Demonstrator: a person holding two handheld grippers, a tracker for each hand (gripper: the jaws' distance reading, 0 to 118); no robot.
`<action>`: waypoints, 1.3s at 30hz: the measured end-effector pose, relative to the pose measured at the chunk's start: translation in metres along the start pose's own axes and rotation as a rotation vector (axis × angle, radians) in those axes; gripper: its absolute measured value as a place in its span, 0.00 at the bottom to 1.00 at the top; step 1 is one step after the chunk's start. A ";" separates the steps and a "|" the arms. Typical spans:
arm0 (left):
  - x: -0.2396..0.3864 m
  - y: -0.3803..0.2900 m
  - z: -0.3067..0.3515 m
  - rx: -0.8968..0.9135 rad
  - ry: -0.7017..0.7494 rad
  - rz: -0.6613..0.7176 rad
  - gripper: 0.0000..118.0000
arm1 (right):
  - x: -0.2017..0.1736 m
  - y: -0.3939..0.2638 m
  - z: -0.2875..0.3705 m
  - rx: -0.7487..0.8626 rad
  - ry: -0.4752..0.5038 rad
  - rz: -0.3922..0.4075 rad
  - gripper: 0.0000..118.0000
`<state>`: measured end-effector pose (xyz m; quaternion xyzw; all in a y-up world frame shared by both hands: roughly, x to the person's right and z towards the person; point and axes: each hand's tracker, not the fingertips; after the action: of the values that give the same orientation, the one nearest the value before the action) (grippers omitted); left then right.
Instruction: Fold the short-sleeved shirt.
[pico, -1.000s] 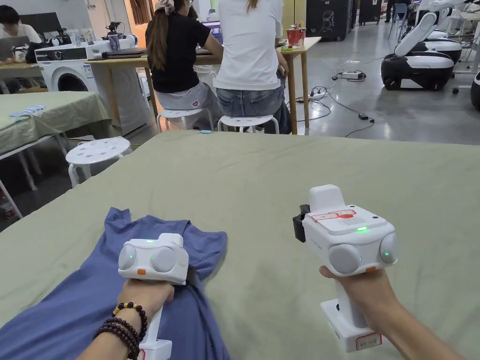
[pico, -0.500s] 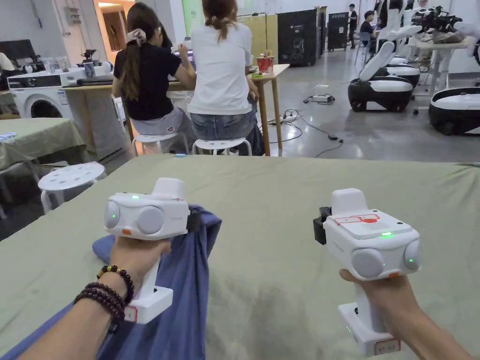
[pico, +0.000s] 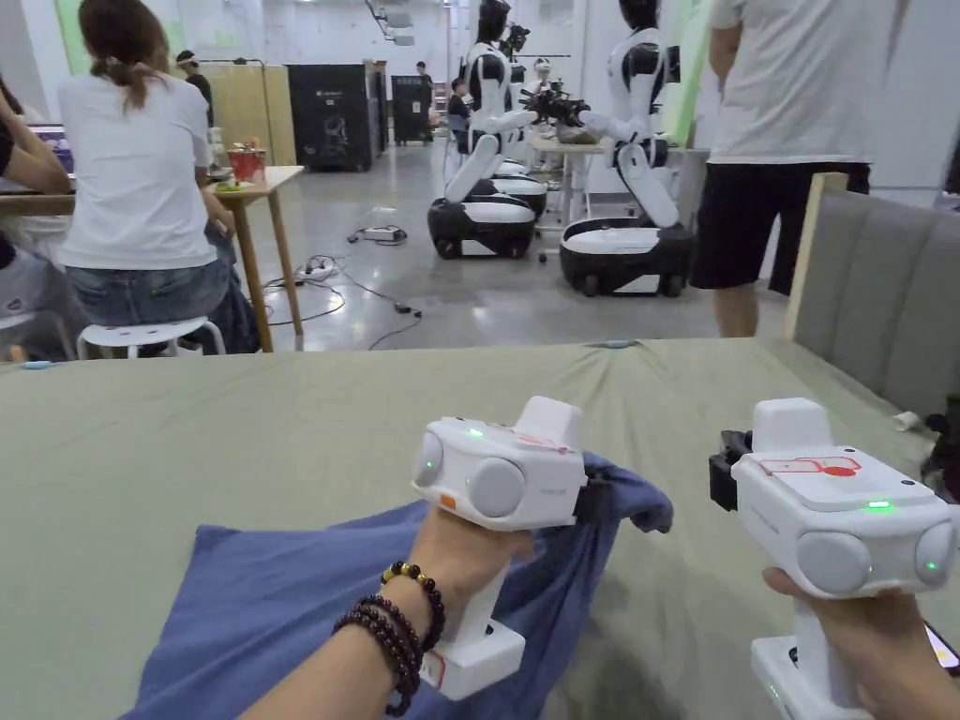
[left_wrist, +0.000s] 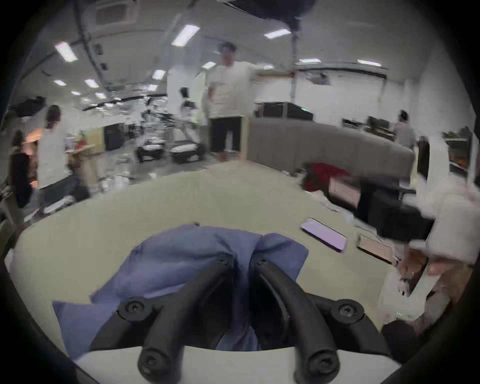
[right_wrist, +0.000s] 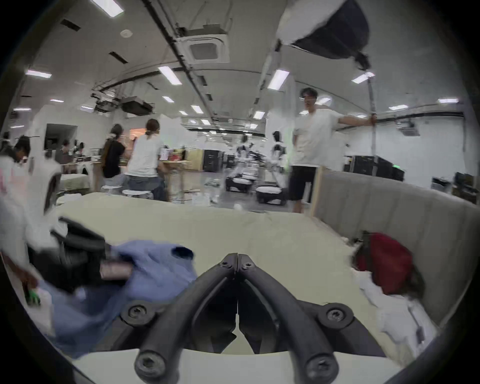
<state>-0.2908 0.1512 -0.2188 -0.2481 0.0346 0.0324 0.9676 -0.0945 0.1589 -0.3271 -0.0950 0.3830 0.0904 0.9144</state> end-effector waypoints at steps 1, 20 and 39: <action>0.015 -0.006 -0.026 -0.042 -0.033 -0.007 0.06 | 0.018 -0.005 0.003 -0.013 -0.032 -0.008 0.01; 0.036 -0.038 -0.041 -0.039 0.130 0.033 0.96 | 0.044 -0.046 0.009 -0.086 -0.056 -0.054 0.01; -0.166 -0.090 0.188 0.006 0.607 0.249 0.00 | -0.116 0.002 0.000 -0.025 0.213 0.012 0.04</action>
<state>-0.4390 0.1558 0.0027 -0.2374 0.3518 0.0750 0.9024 -0.1750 0.1496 -0.2443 -0.1133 0.4773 0.0899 0.8668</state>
